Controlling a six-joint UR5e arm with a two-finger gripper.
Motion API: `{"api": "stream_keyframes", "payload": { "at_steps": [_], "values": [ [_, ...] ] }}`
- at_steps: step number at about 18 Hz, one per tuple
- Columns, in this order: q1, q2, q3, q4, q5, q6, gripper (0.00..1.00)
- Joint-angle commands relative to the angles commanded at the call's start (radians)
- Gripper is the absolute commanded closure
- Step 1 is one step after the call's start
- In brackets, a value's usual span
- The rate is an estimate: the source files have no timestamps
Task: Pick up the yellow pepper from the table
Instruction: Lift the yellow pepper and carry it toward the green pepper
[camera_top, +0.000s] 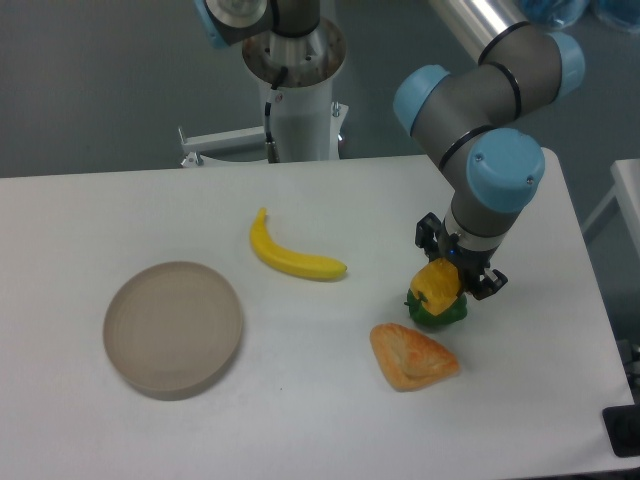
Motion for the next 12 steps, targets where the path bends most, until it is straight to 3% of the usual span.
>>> {"api": "stream_keyframes", "payload": {
  "at_steps": [4, 12],
  "values": [
    [0.002, 0.000, 0.023, 0.000, 0.005, 0.093, 0.83],
    [0.002, 0.003, 0.018, 0.003, 0.000, 0.103, 0.83]
  ]
}}
